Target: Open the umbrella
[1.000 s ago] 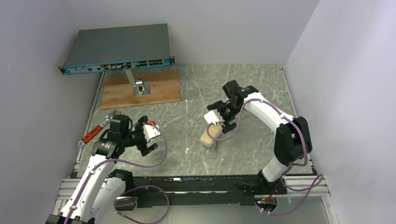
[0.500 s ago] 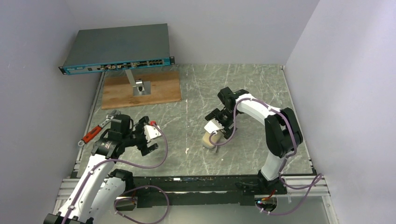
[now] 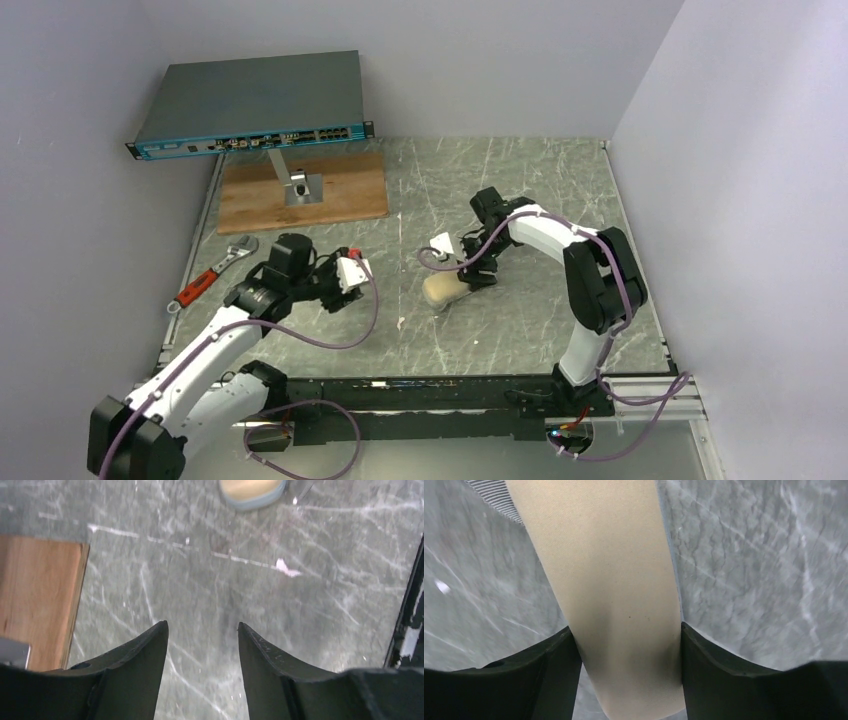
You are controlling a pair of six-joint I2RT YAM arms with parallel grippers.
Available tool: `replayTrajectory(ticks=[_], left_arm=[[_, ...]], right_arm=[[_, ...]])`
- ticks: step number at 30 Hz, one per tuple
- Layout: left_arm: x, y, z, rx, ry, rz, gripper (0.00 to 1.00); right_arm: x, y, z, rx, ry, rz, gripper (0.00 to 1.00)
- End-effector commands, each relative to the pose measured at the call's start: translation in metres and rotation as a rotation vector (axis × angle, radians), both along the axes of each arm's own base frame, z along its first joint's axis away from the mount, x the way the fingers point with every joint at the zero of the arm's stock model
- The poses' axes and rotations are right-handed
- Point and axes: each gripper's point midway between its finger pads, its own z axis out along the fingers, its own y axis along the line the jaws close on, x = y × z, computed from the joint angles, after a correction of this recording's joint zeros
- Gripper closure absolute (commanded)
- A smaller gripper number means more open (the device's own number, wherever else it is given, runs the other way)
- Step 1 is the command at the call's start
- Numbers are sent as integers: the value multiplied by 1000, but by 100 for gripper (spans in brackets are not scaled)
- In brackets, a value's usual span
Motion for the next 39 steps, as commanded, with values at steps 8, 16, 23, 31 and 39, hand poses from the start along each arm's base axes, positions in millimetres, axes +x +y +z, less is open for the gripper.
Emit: replayTrajectory(ticks=[8,16,23,31,39], left_arm=[[47,-84,-6,-132,30,65,62],[44,-129,-30,-143,115,60,69],[56,-116,-29,-213,157,168,77],[27,-143,-41,-196,156,-4,81],[20,-165,-53,-212,238,40,83]], right_arm=[[-16,15,15,102,265,-728,50],[-49,5,-4,67,352,-805,52],[-61,-8,-4,46,308,-756,56],[-59,-6,-3,49,310,-764,58],[-56,1,2,64,356,-820,59]])
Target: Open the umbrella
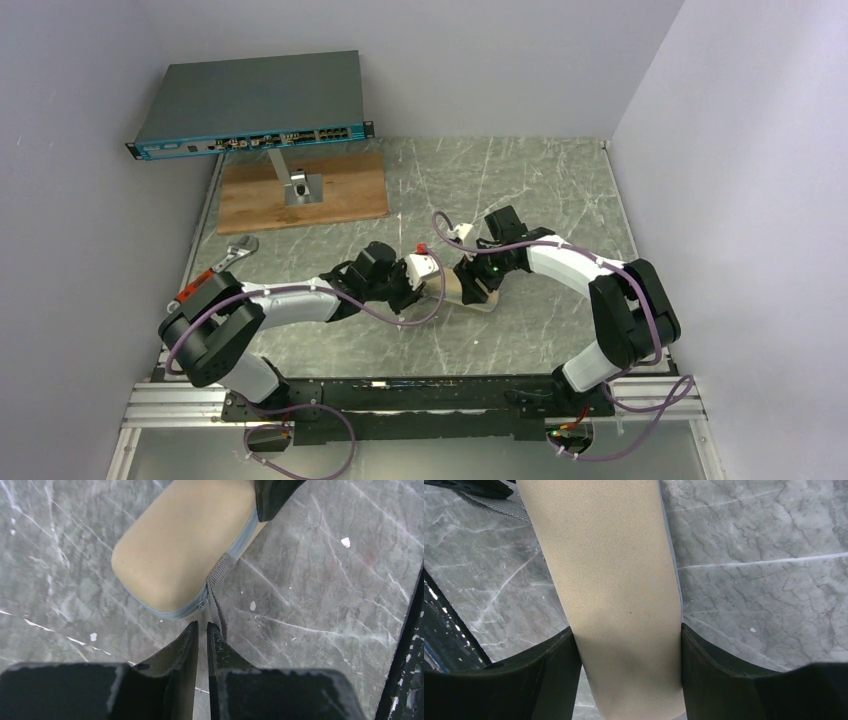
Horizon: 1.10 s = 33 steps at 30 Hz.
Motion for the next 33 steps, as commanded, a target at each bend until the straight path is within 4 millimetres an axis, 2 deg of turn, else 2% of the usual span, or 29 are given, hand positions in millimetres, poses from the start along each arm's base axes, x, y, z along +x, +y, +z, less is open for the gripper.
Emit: replayTrajectory(ticks=[1,8,14,16,24,26,27,28,33], left_arm=[[7,-19,19,-76,-2,30,83],[8,-29,14,-70,40,111,74],[16,-27,1,-28,58,233,73],[21,-24,-2,-8,59,273,74],[39,-34,11,-28,41,344,79],[42,-34,12,-27,41,369,88],[44,-33,12,-26,41,383,97],[46,-31,13,-23,35,397,100],[50,-15,20,-33,23,431,100]], right_arm=[[-15,4,-1,13,114,-46,59],[-15,9,0,30,145,-84,60],[-19,10,0,40,158,-93,61],[-19,10,1,42,155,-90,62],[-18,8,-5,-1,166,-90,64],[-19,9,-6,-4,175,-88,64],[-19,9,-7,-6,176,-87,64],[-20,8,-7,-8,174,-83,64],[-21,0,-9,-42,146,-56,66]])
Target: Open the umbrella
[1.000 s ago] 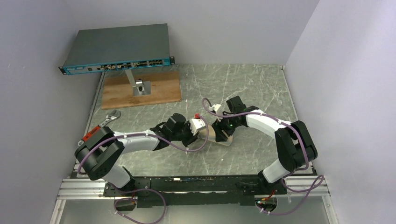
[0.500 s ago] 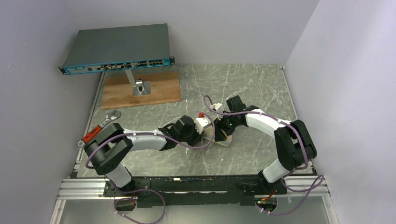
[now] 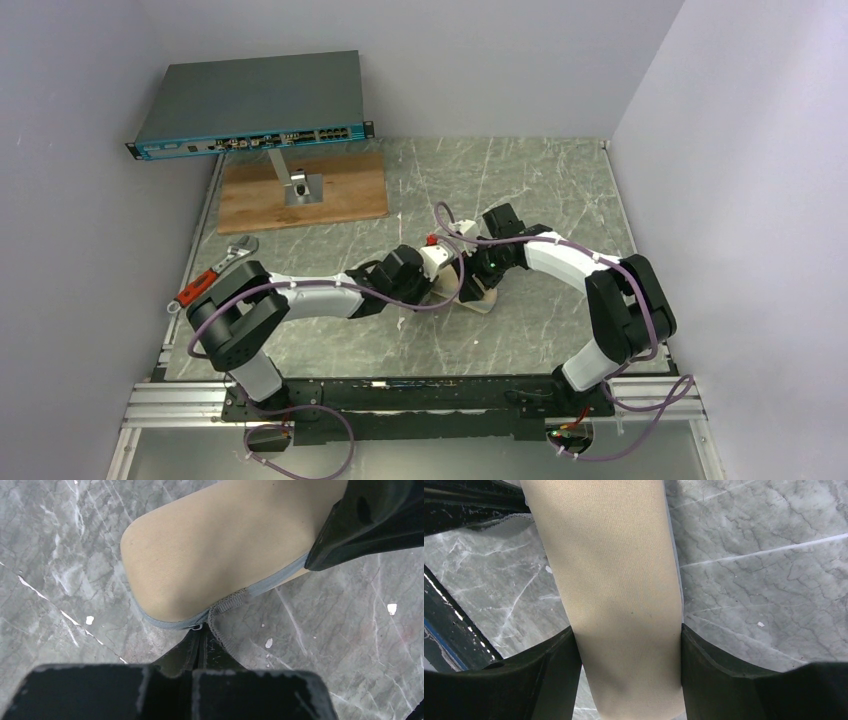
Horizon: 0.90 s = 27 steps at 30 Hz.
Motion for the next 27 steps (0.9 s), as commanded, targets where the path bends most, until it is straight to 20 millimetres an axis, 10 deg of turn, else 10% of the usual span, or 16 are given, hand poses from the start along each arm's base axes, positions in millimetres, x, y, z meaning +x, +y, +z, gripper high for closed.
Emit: replayTrajectory(ticks=[1,11,19,27], left_arm=[[33,3,44,-105,-105,104,100],[58,51,36,-96,-63,167,100],[36,35,44,-194,-46,-34,100],[3,35,35,-182,-24,-132,67]], right_arm=[[-23,-5,-9,-40,55,82,68],[-34,-15,-15,-65,30,176,75],[-31,-14,-10,-48,-25,265,77],[-26,-19,-19,-69,-6,220,79]])
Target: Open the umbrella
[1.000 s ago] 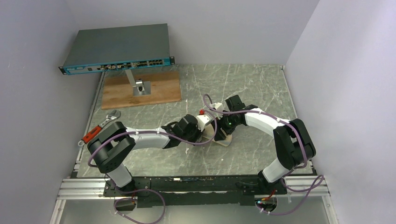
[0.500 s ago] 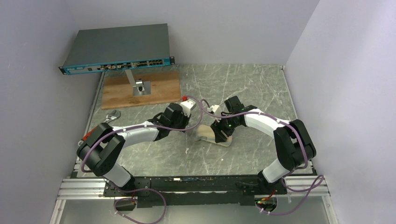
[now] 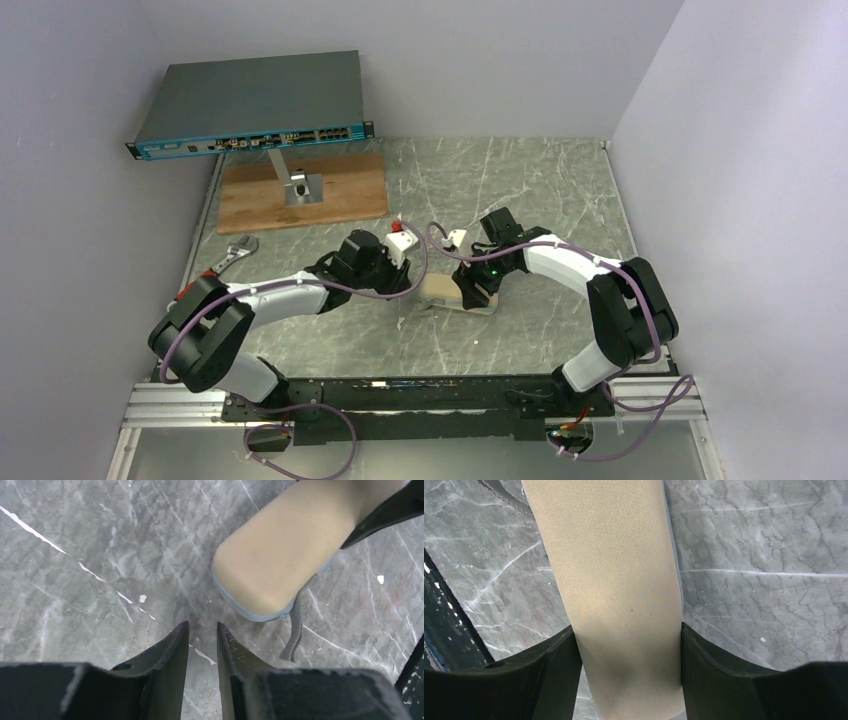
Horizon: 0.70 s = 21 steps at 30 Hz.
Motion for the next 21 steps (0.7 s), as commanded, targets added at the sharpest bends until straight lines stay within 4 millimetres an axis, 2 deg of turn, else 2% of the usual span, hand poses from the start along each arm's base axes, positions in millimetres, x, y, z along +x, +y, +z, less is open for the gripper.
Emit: replayTrajectory(ticks=[1,4,10,16,21], left_arm=[[-16,-16,10,-49,-25,-69,64],[-26,-29,10,-54,-18,-84,52],[-32,-42,9,-38,-21,-54,46],[-14,-45,2,32,-40,42,43],[-2,-53,-3,50,-34,79,45]], right_arm=[[-17,-13,-17,-57,91,-24,79],[-17,-13,-19,-54,97,-34,79],[-15,-12,-17,-48,97,-46,80],[-16,-10,-14,-38,97,-45,80],[-16,-10,-14,-40,98,-46,81]])
